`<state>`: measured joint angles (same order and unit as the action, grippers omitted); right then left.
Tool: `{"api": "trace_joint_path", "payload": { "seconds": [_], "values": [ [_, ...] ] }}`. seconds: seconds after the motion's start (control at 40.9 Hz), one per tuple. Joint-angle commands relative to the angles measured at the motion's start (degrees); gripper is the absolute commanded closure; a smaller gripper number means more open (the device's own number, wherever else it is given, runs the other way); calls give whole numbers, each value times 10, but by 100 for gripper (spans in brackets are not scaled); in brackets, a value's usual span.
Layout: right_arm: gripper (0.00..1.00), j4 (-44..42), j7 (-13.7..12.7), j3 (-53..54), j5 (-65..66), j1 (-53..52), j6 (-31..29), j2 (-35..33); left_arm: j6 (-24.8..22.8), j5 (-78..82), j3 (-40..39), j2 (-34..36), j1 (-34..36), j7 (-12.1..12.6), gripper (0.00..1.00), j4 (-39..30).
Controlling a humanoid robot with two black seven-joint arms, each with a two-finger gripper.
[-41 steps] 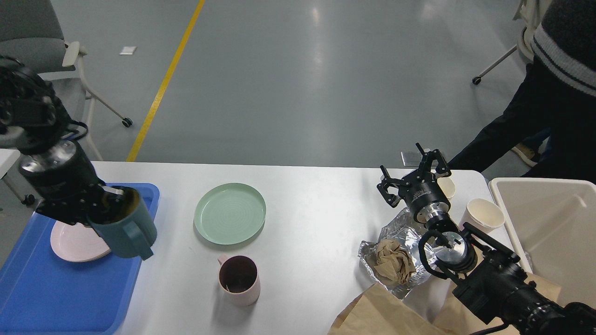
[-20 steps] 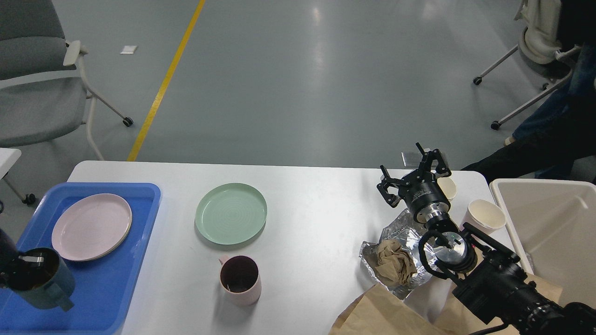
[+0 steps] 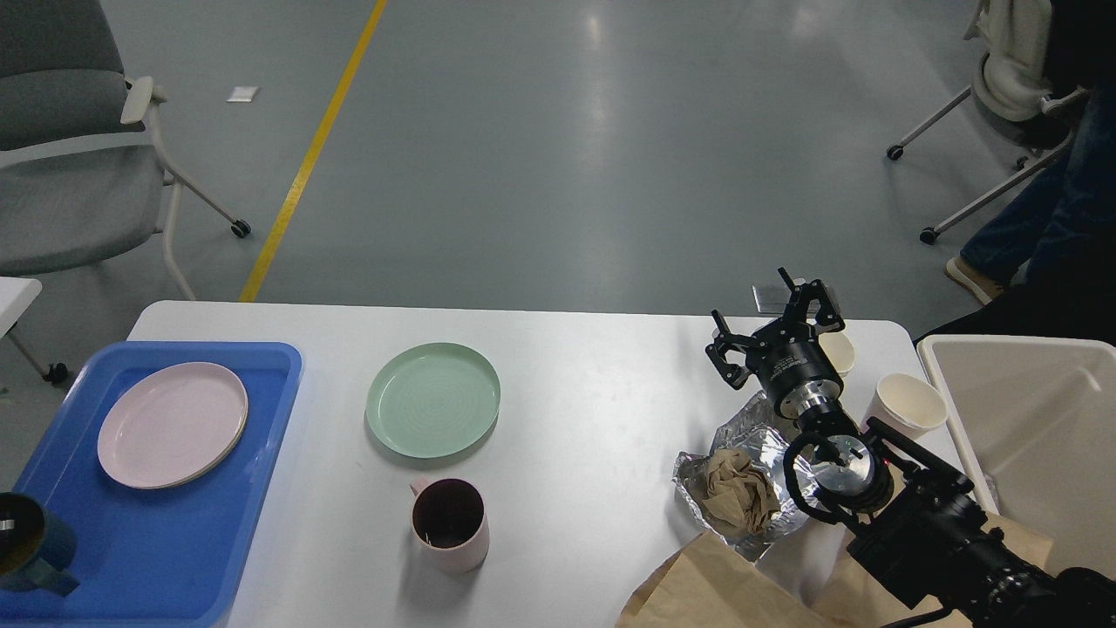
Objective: Tidy desktop
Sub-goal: 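Carry the teal mug with the left gripper onto the blue tray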
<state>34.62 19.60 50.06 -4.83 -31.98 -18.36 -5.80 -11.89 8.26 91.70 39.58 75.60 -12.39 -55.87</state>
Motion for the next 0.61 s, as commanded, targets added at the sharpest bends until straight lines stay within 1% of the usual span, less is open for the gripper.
{"api": "trace_joint_path", "payload": {
  "seconds": [0.0,0.122,0.293,0.367,0.415,0.538,0.587],
  "values": [
    [0,0,0,0,0,0,0,0,2,0,-1,1,-24,0,99,16],
    [0,0,0,0,0,0,0,0,2,0,-1,2,-25,0,98,33],
    [0,0,0,0,0,0,0,0,3,-1,-2,2,-31,-1,94,40],
    [0,0,0,0,0,0,0,0,3,-2,-9,1,-31,-1,90,40],
    [0,0,0,0,0,0,0,0,4,-3,-19,2,-34,0,85,40],
    [0,0,0,0,0,0,0,0,20,-5,-46,2,-47,0,62,40],
    [0,0,0,0,0,0,1,0,31,-7,-51,2,-52,0,56,41]
  ]
}}
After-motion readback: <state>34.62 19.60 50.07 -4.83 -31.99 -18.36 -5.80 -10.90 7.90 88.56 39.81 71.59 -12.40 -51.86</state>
